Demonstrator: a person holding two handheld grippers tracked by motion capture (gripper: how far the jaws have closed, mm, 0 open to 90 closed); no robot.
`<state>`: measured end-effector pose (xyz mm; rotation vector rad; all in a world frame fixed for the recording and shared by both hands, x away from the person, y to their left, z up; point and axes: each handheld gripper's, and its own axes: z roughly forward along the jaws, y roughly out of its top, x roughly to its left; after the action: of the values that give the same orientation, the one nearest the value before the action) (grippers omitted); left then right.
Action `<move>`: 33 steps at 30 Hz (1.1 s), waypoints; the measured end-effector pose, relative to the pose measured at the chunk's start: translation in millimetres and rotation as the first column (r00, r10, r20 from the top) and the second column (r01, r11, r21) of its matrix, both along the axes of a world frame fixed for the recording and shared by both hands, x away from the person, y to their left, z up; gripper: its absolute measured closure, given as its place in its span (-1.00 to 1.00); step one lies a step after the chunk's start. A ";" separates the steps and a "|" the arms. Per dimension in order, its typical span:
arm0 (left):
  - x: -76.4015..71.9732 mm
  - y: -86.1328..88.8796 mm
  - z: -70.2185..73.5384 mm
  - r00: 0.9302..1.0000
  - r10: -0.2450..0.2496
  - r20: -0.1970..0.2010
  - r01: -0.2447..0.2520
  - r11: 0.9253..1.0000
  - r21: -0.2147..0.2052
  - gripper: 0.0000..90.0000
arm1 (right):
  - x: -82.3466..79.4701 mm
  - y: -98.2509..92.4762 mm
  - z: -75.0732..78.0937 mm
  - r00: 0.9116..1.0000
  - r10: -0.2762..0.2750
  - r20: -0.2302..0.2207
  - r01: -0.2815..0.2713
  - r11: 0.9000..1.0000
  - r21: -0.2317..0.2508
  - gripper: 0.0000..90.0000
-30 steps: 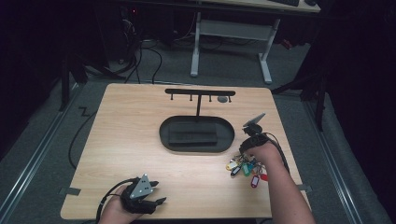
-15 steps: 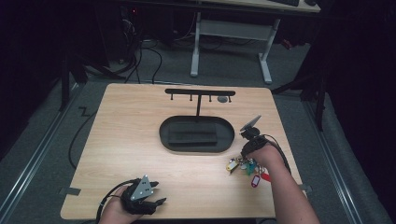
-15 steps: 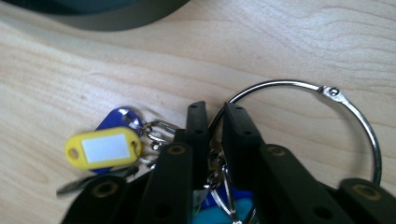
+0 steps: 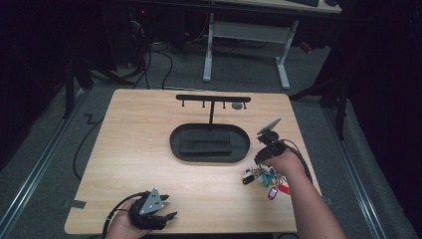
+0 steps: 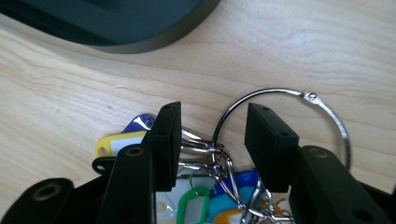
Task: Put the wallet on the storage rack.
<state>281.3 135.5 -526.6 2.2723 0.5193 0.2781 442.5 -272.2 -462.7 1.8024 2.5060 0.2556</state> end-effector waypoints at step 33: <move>-1.0 -1.6 -1.9 0.999 -0.033 0.028 0.033 0.999 0.010 -0.13 | -7.6 10.7 12.6 0.984 0.173 -0.048 -0.180 0.961 -0.210 0.94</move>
<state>280.3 133.9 -528.5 2.2802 0.4658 0.2964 434.9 -261.5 -450.1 1.5169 2.6005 -0.0352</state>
